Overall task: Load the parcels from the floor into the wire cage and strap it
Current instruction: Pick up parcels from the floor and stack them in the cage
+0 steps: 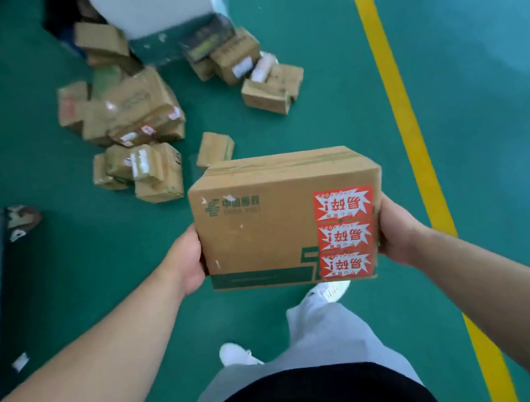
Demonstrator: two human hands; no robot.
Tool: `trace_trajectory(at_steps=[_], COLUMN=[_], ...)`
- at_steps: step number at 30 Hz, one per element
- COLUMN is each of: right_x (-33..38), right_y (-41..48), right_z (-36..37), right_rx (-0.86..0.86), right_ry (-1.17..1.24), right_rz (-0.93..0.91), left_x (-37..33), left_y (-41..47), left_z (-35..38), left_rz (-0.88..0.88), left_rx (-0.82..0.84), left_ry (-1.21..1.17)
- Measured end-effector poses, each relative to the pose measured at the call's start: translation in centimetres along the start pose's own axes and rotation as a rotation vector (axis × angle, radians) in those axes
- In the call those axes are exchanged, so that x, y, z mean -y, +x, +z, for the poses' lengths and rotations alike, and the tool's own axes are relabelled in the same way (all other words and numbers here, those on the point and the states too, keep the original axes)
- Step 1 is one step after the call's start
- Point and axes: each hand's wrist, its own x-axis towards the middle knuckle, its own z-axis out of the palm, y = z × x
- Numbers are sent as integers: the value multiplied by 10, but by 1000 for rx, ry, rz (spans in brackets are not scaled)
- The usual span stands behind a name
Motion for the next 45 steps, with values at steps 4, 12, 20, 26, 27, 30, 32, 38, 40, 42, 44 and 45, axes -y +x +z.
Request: trace_trajectory(at_steps=[4, 12, 20, 26, 27, 30, 32, 38, 40, 42, 44, 45], right_x=[20, -28, -48, -42, -41, -29, -16, 25, 37, 47, 53, 56], right_y=[-47, -159, -195, -214, -214, -211, -216, -227, -231, -240, -243, -246], right_z=[101, 345, 538, 705, 726, 802, 853, 969, 1002, 1033, 1067, 1087], right_rx=[78, 263, 464, 587, 610, 673, 707, 962, 1021, 1063, 1122, 1142], right_ry=[-132, -511, -693, -746, -755, -747, -734, -845, -899, -935, -945, -945], right_rz=[-135, -263, -313, -321, -311, -302, -275, -363, -421, -451, -471, -480], left_x=[28, 114, 168, 179, 176, 158, 138, 83, 75, 63, 54, 47], left_y=[-48, -207, -327, -337, -337, -332, -331, -332, -333, -334, -333, -335], left_z=[-113, -318, -453, -542, -554, -601, -632, -709, -732, -754, -781, -796], left_rz=[60, 243, 412, 465, 474, 515, 524, 572, 569, 578, 579, 572], left_rx=[-90, -321, -592, -821, -846, -951, -1034, -1165, -1194, -1222, -1241, -1253], left_ry=[-164, -551, -756, -933, -957, -1016, -1051, -1098, -1119, -1118, -1126, -1140])
